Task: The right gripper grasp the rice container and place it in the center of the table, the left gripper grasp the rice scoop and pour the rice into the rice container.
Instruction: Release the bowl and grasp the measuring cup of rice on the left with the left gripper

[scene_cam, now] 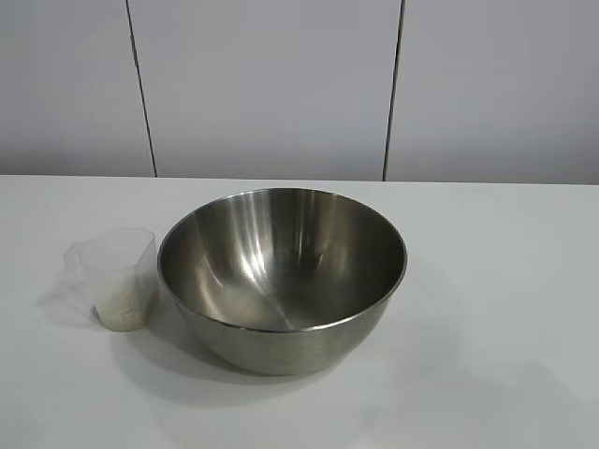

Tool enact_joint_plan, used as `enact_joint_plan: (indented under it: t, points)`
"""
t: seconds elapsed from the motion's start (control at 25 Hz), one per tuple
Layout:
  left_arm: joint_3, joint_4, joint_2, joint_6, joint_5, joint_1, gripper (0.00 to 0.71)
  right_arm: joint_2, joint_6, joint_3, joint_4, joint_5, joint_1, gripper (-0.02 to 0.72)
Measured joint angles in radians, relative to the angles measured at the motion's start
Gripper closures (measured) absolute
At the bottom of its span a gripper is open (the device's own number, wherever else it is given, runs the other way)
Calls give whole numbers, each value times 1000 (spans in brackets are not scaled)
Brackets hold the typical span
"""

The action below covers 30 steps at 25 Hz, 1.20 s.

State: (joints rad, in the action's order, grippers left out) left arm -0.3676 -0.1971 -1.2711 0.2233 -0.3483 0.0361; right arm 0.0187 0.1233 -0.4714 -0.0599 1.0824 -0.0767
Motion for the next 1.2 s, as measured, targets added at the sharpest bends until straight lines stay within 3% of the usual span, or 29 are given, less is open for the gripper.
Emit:
enact_joint_plan:
  t: [0.16, 0.28, 0.68, 0.92, 1.2]
  points:
    - [73, -22, -49, 43, -119, -15, 200, 0, 0, 0, 0, 0, 0, 208]
    - [118, -28, -95, 43, -276, -15, 200, 0, 0, 0, 0, 0, 0, 208]
    - [179, -47, -432, 71, -750, -15, 200, 0, 0, 0, 0, 0, 0, 208]
    - [197, -70, -609, -3, -788, -15, 200, 0, 0, 0, 0, 0, 0, 208]
    - [166, -145, -664, -112, -796, -15, 200, 0, 0, 0, 0, 0, 0, 208]
